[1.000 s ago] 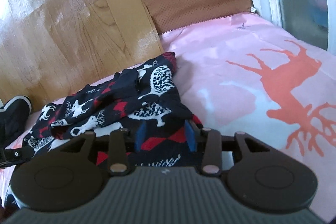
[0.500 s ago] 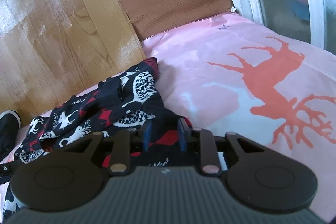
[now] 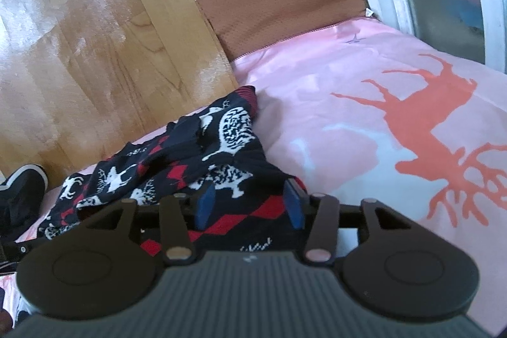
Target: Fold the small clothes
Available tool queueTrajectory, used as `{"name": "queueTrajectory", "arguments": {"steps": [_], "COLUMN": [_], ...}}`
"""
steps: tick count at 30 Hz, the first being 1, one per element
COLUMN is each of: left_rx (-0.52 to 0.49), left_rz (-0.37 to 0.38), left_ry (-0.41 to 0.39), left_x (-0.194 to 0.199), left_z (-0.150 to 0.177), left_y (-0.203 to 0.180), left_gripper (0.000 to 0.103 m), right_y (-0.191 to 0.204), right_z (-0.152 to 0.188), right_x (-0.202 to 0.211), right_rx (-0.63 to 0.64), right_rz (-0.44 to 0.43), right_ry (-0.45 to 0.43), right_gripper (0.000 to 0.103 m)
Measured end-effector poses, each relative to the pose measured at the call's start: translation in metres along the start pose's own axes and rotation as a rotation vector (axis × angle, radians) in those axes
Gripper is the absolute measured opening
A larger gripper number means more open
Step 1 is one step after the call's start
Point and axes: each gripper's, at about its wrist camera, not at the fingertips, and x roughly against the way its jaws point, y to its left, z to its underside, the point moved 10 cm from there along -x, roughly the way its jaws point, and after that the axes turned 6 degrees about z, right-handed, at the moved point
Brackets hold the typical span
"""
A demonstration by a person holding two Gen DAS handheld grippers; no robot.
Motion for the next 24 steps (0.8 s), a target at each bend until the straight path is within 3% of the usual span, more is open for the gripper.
{"name": "queueTrajectory", "arguments": {"steps": [11,24], "left_rx": [-0.034,-0.051], "left_rz": [-0.037,-0.057], "left_ry": [0.013,0.02], "left_x": [-0.002,-0.004], "left_z": [0.003,0.003], "left_y": [-0.002,-0.002], "left_gripper": [0.103,0.103], "right_y": [0.005,0.003], "right_z": [-0.001,-0.004], "right_x": [0.007,0.011], "right_rx": [-0.016,-0.055], "right_rz": [-0.089,-0.136], "right_ry": [-0.014,-0.021], "right_gripper": [0.074,0.081]}}
